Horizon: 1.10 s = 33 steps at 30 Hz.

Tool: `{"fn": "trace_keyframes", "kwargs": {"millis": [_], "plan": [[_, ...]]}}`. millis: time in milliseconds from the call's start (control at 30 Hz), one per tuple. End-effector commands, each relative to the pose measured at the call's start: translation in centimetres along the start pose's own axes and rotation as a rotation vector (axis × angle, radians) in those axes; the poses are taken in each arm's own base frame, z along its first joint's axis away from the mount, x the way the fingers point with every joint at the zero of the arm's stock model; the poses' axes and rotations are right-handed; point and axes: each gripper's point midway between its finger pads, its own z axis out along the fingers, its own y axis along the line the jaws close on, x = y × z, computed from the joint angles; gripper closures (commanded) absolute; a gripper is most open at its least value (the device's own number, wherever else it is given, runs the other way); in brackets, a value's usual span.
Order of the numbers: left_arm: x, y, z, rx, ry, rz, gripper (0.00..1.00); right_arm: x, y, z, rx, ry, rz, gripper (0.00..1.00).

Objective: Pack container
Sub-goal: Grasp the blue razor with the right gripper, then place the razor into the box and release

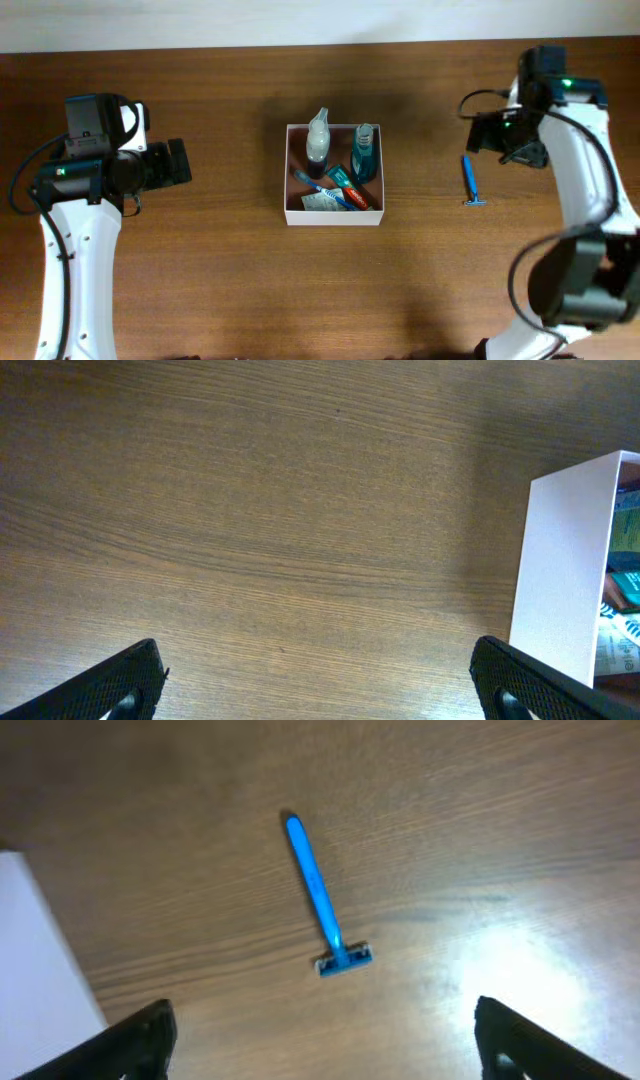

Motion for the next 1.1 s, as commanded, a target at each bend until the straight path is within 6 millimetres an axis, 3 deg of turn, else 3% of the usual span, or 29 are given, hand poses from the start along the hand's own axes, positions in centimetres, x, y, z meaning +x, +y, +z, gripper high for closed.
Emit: {"fn": "trace_keyframes", "kwargs": {"millis": [0,133,300,367,567,700,767,833,967,1067], "plan": [[-0.4,-0.1,-0.7,0.01,-0.024,-0.008,0.0,0.9,0.6,3.6,-0.014,0.097,-0.058,0.17],[-0.4,-0.1,-0.7,0.01,-0.024,-0.008,0.0,1.3,0.4,7.7,-0.002,0.174,-0.054,0.23],[-0.4,-0.1,-0.7,0.01,-0.024,-0.008,0.0,2.5,0.4,10.4,0.006,0.247,-0.057,0.31],[-0.4,-0.1,-0.7,0.01,-0.024,-0.008,0.0,3.2,0.3,11.2,0.009,0.267,-0.056,0.47],[-0.4,-0.1,-0.7,0.009,-0.024,-0.008,0.0,4.9,0.2,12.4,0.0,0.306,-0.048,0.62],[-0.4,-0.1,-0.7,0.01,-0.024,-0.008,0.0,5.5,0.1,13.1,0.001,0.314,-0.048,0.86],[-0.4,-0.1,-0.7,0.009,-0.024,-0.008,0.0,5.5,0.0,12.6,0.002,0.317,-0.048,0.96],[-0.4,-0.1,-0.7,0.01,-0.024,-0.008,0.0,5.3,0.1,11.4,0.001,0.314,-0.048,0.96],[-0.4,-0.1,-0.7,0.01,-0.024,-0.008,0.0,4.4,1.1,7.1,-0.018,0.269,-0.066,0.96],[-0.4,-0.1,-0.7,0.01,-0.024,-0.008,0.0,4.0,3.2,3.2,-0.064,0.196,-0.104,0.96]]}}
